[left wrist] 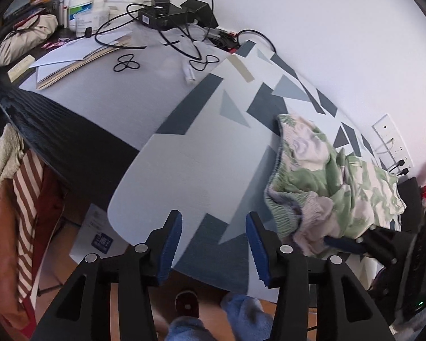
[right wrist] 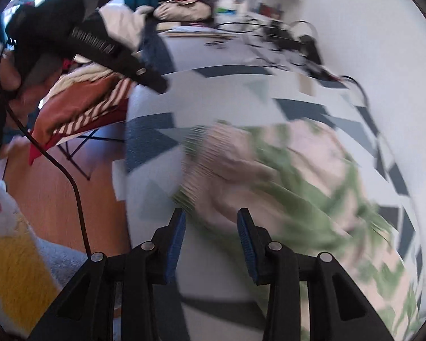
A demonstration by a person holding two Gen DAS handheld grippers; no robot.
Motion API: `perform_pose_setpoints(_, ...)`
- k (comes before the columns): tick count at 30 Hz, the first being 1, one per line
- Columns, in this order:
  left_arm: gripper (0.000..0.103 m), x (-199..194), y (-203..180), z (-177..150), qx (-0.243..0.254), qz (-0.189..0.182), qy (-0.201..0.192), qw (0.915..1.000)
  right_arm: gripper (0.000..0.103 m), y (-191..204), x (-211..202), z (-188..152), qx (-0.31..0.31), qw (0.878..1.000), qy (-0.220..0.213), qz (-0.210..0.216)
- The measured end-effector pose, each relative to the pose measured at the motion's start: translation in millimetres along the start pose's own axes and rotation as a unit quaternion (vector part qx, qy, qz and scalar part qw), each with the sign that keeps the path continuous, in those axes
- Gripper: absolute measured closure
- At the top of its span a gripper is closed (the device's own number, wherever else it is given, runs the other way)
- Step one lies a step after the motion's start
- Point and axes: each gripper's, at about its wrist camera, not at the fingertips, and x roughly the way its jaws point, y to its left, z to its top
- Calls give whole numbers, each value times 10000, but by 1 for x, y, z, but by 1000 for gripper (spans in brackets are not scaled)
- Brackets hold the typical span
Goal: Fold clothes
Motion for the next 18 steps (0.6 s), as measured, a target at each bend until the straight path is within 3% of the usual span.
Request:
perform_pose_setpoints(6,57,4,4,3,367,71,5,9993,64,-6,23,-2,270,9992,192,232)
perform_pose_setpoints(7,57,6,4,5,451,65,6,9990,79,-10,22,-3,367,9988,166,266)
perform_pose_setpoints(14,57,21,-17,17,1055,-191,72,9942,86,-39,-36,1,851,9952,-344,335)
perform_pose_setpoints(18,57,23,-40,20,1587,-537,-48,9859,86,-62,-71,8,900,9939,-579,281)
